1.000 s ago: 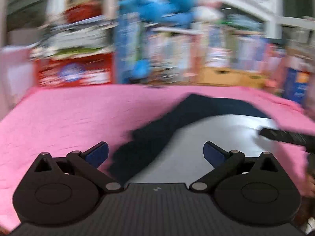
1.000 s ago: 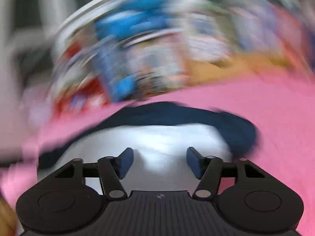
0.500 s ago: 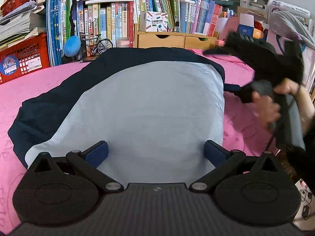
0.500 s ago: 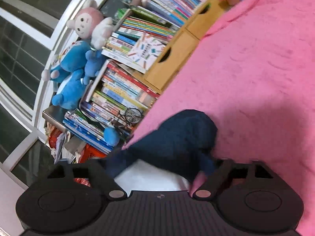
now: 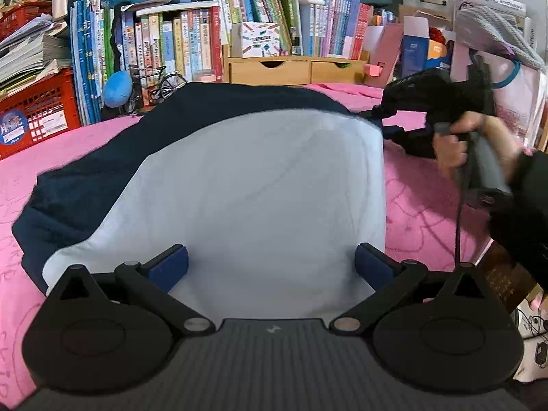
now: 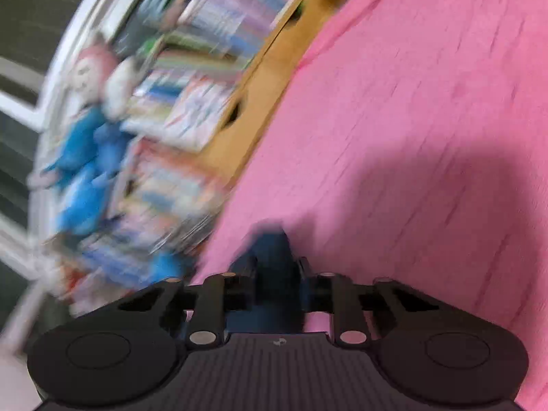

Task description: Fold clothes

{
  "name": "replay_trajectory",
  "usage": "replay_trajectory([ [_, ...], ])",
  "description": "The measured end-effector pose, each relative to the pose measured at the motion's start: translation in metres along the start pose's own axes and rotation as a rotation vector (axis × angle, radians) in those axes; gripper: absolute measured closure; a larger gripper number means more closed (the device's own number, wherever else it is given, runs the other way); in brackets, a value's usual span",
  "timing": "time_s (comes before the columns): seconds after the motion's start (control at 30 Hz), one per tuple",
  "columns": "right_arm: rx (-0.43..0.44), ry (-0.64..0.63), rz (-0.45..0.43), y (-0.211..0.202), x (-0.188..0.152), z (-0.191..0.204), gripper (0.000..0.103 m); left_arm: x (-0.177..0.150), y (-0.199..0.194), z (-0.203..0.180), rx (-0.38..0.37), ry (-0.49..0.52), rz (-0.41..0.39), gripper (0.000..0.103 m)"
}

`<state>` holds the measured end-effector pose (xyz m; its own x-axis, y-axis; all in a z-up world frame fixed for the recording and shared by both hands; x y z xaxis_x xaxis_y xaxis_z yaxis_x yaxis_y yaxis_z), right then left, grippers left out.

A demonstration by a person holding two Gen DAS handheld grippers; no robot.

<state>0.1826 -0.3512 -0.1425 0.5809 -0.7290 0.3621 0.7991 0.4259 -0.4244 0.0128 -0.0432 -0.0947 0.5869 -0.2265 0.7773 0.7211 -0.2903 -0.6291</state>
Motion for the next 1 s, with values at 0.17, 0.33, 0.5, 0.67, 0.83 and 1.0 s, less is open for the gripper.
replay_trajectory([
  [0.17, 0.055, 0.091, 0.015, -0.015, 0.010, -0.013, 0.082, -0.002, -0.001, -0.001, 0.001, -0.002, -0.014, 0.000],
  [0.33, 0.093, -0.024, 0.162, -0.050, -0.040, 0.011, 0.041, -0.003, -0.001, 0.000, -0.001, -0.002, -0.022, 0.000],
  [0.5, 0.034, -0.157, 0.187, -0.036, -0.069, 0.034, 0.055, -0.002, -0.001, 0.001, -0.003, 0.000, -0.022, 0.000],
  [0.67, -0.011, 0.002, 0.066, 0.005, -0.013, 0.009, 0.091, -0.003, -0.001, 0.002, -0.010, 0.006, -0.029, 0.000],
  [0.83, -0.001, 0.062, 0.018, -0.005, 0.014, -0.004, 0.093, -0.003, -0.002, 0.002, -0.012, 0.006, -0.039, 0.000],
  [1.0, 0.070, -0.074, 0.147, -0.046, -0.040, 0.013, 0.029, -0.004, -0.003, 0.002, -0.014, 0.006, -0.043, 0.000],
])
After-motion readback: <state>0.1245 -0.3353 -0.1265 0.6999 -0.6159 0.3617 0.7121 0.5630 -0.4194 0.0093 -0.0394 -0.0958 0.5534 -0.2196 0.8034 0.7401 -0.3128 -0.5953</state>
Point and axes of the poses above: each gripper's, at about its wrist camera, not at the fingertips, and y roughly the way its jaws point, z to its left, x to its top, the point moved 7 cm from there along y, roughly the way its jaws point, and after that the axes turned 4 degrees about z, right-handed, at the moved point
